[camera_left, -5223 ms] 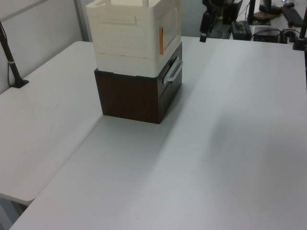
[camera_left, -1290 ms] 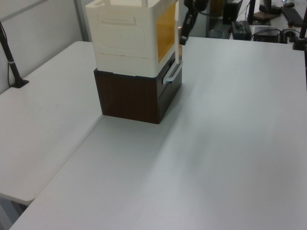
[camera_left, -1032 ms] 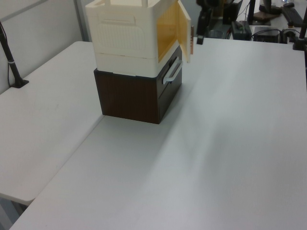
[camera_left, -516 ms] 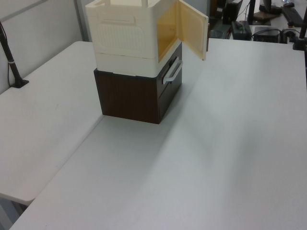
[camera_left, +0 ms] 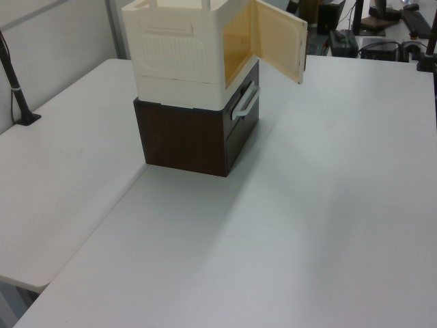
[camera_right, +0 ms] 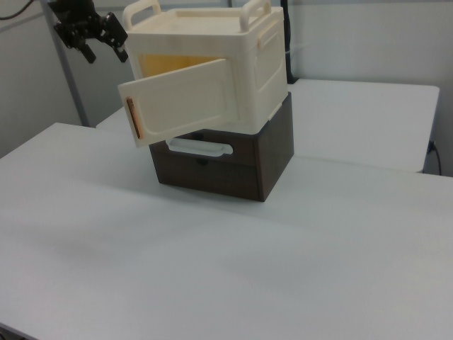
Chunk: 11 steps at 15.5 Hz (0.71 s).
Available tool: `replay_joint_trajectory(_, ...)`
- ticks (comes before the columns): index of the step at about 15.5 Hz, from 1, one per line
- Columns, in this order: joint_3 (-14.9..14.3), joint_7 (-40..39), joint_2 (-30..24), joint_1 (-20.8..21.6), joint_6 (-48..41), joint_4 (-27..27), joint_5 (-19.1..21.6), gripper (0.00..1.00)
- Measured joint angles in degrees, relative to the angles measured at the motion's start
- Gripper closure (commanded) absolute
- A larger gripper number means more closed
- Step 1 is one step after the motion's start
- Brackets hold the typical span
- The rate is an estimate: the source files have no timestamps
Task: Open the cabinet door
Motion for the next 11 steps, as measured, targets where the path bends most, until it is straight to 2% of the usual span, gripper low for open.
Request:
replay_joint_trajectory(8, -0.1, 0.0, 5.4, -0.5, 1.5, -0.1, -0.1, 0.03)
replay_joint_trajectory(11, -0.6, -1.3, 5.5, -3.9, 0.4, -0.1, -0.2, 0.0)
